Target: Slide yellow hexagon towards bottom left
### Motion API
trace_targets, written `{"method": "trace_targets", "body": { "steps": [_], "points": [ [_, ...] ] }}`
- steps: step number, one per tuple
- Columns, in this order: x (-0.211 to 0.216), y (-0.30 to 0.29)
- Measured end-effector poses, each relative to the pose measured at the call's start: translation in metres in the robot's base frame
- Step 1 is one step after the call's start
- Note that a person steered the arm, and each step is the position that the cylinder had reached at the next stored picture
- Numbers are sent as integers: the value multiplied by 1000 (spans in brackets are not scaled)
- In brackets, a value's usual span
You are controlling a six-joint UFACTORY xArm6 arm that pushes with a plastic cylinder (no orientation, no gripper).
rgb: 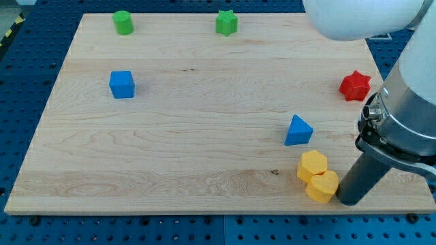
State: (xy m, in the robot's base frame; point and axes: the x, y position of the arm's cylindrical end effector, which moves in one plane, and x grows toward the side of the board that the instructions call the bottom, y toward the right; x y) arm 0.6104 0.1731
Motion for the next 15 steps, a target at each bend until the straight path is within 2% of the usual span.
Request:
{"method": "trace_targets", "body": {
  "steps": [4, 6, 7, 8, 11, 15],
  "points": [
    [-10, -33],
    [-23, 10],
    [-49, 11],
    [-49, 11],
    [-52, -23],
    [-52, -99]
  ]
}}
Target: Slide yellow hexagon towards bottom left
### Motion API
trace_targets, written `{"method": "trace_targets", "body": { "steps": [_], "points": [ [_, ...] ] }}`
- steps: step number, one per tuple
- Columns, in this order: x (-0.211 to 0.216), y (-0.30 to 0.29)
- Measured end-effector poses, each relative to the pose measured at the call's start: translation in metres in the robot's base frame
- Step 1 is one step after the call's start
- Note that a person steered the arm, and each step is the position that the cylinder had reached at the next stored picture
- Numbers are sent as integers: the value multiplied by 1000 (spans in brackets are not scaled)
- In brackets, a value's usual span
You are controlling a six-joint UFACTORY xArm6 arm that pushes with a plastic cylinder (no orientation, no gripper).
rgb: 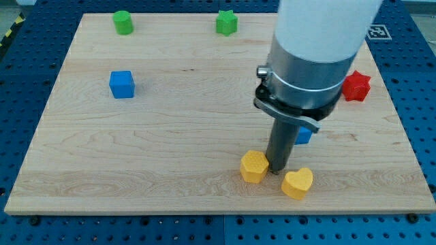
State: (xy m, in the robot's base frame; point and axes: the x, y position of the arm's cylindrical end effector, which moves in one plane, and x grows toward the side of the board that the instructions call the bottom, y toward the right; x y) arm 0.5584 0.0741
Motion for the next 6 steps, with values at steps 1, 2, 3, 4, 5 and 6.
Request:
{"method": "trace_targets", "body": {
  "steps": [1, 2, 3, 4, 5, 6],
  "points": [
    [0, -18],
    [0, -25],
    [5, -25],
    [26, -25],
    [29, -25],
    [29, -25]
  ]
}}
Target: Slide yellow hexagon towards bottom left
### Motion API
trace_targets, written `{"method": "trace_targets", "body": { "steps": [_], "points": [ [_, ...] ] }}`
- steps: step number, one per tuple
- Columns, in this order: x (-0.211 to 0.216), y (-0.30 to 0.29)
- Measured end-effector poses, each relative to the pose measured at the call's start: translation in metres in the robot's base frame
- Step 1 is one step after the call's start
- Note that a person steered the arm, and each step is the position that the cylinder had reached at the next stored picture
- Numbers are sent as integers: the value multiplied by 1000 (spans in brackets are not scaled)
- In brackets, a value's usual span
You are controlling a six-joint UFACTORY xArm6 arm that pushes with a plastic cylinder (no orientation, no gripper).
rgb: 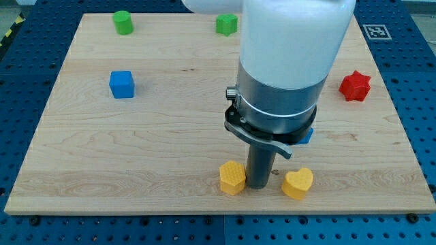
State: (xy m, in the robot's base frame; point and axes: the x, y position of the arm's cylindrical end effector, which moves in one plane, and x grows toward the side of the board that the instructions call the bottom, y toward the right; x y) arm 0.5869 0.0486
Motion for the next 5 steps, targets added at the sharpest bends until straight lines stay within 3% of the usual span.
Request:
{"method": "trace_targets", "body": {
  "steps": [5],
  "points": [
    [0, -75]
  ]
}}
